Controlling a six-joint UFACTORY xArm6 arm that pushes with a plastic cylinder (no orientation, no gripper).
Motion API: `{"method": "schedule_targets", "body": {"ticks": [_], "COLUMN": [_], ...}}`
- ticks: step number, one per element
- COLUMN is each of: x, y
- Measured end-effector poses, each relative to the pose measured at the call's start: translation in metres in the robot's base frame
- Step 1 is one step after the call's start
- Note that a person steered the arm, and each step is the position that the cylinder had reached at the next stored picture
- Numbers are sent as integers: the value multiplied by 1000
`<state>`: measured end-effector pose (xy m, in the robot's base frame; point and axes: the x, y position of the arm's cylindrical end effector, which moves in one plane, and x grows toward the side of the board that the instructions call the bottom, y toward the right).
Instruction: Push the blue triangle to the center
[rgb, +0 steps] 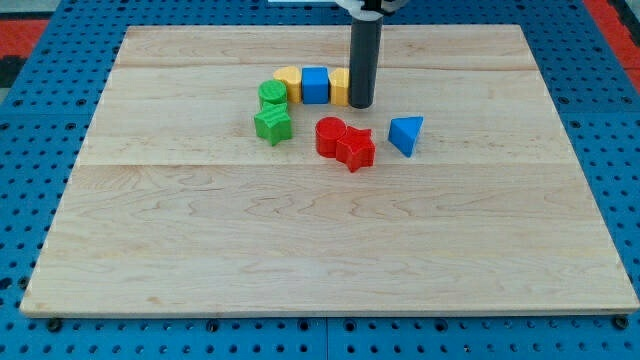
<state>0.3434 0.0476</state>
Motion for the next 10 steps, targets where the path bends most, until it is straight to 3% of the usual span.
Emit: {"method": "schedule_targets", "body": {"ticks": [2,3,4,5,7,9,10], "x": [31,39,74,122,73,72,73], "y": [7,72,132,145,118,58,62]}}
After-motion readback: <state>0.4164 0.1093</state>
